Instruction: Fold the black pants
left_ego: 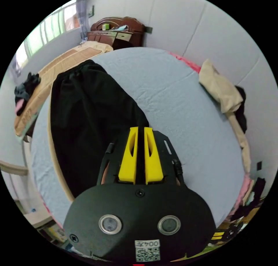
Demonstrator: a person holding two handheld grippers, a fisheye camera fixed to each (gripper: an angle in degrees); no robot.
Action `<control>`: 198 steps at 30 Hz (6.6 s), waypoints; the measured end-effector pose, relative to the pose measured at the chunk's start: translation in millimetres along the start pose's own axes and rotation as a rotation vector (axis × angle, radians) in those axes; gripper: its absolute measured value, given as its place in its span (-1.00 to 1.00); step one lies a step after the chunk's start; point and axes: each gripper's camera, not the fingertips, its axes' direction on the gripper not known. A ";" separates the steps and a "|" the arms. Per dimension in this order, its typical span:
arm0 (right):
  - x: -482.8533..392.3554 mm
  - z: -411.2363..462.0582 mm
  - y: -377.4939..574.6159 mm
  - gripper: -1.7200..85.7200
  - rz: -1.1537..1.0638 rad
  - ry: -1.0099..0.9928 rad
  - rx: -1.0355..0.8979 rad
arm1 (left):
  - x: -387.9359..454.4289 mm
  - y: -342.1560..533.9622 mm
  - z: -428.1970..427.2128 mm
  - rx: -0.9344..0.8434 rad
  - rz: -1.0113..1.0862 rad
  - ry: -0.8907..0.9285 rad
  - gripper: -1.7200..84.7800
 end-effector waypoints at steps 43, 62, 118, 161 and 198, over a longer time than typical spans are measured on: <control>-25.6 114.0 -488.7 -0.82 -0.499 0.066 0.233 | -357.3 115.7 -117.1 0.282 -0.285 1.009 -0.58; -8.8 173.1 -519.0 -0.80 -0.589 0.222 0.392 | -331.6 101.9 -136.5 0.172 -0.227 0.910 -0.89; 443.9 215.3 -567.7 -0.69 0.014 -0.656 0.293 | -312.4 83.9 -146.5 0.175 -0.230 0.931 -0.69; 322.9 118.5 -537.5 -0.95 -0.117 -0.207 0.297 | -275.8 93.7 -148.1 0.152 -0.247 0.876 -0.72; -85.1 154.7 -377.1 -0.60 -0.596 0.317 0.102 | -118.7 256.5 -189.8 0.060 -0.050 0.251 -0.81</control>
